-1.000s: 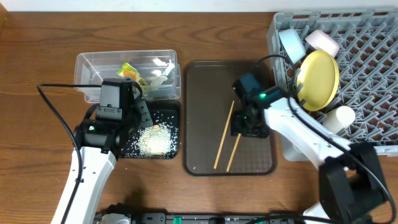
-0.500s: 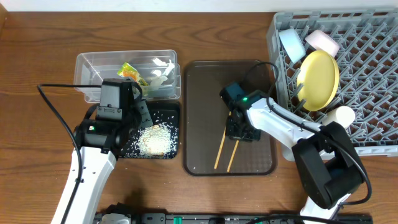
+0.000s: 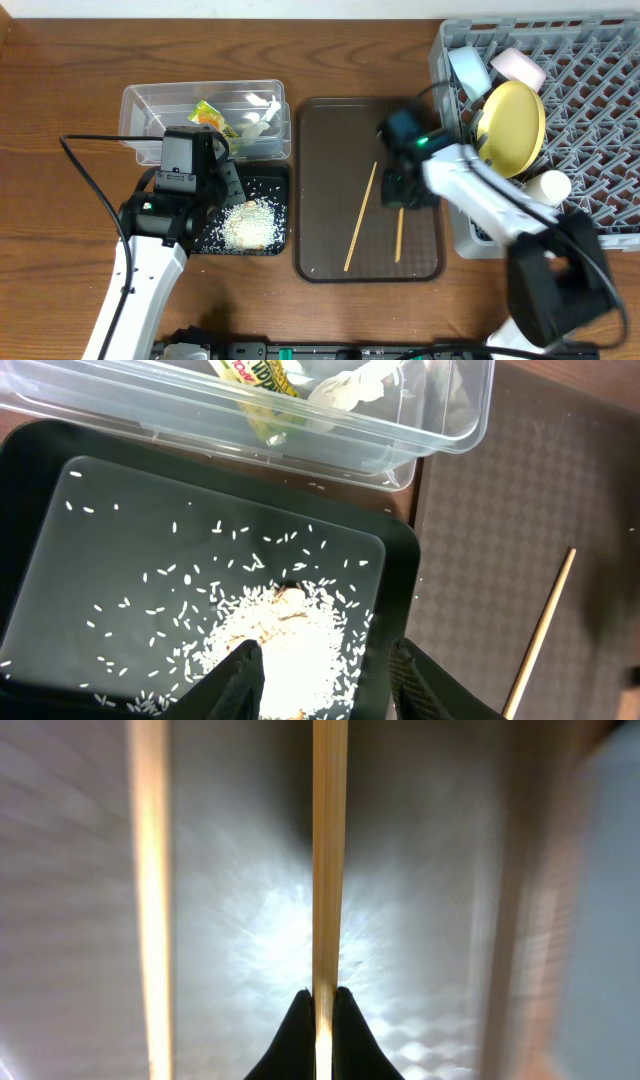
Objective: Sort waste into correct bins and load items into the dishwasher rack
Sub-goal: 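Carry the chopstick to the rack and drop it in upright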
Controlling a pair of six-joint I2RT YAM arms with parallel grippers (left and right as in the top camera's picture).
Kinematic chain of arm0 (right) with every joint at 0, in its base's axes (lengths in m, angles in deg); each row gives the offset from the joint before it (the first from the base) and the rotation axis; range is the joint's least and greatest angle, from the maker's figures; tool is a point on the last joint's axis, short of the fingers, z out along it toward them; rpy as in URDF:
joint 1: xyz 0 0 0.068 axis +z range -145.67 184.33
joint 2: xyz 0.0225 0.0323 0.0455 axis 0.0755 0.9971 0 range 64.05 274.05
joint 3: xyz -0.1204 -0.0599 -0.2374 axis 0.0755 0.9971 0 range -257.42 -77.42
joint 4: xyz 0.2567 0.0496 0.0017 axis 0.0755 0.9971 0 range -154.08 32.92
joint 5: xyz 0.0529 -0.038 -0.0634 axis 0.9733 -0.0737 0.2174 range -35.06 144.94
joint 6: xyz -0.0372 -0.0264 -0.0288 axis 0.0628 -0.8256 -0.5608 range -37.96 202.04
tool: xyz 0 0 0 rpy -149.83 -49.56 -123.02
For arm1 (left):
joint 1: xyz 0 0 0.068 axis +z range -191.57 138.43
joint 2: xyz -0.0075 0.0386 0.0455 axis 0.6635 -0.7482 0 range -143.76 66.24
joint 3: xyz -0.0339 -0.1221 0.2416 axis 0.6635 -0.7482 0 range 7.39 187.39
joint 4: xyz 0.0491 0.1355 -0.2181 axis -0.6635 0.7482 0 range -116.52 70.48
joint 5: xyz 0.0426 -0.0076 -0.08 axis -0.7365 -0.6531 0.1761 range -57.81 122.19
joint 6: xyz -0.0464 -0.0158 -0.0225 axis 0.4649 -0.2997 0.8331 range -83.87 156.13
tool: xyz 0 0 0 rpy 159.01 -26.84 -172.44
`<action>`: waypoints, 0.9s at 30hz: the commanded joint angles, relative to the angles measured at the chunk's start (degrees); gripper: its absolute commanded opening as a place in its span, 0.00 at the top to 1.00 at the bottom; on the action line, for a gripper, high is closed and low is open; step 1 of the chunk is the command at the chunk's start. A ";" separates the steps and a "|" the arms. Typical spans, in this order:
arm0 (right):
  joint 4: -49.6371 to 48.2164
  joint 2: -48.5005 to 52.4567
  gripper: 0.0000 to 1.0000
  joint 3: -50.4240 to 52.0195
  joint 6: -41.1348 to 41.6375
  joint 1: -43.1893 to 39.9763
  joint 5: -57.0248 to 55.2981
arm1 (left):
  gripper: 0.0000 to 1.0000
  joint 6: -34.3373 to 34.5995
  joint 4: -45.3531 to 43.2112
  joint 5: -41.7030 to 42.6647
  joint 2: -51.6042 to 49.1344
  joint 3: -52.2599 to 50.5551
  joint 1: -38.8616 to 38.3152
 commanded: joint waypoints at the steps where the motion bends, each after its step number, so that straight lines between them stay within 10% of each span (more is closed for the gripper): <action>1: 1.92 -8.20 0.99 -6.40 -14.43 -4.83 -1.27 | 0.56 -0.55 0.15 -0.70 0.24 1.16 0.24; 14: 3.67 -9.25 0.99 -8.41 -37.29 -19.91 -1.27 | 0.56 -0.55 0.15 -0.70 0.24 1.16 0.24; 22: 1.33 -3.93 0.98 -8.41 -37.57 -20.22 -3.82 | 0.56 -0.52 0.37 -0.70 0.24 1.16 0.24; 27: 1.11 -4.42 0.72 -8.48 -37.18 -19.93 -3.61 | 0.56 -0.55 0.35 -0.70 0.24 1.16 0.24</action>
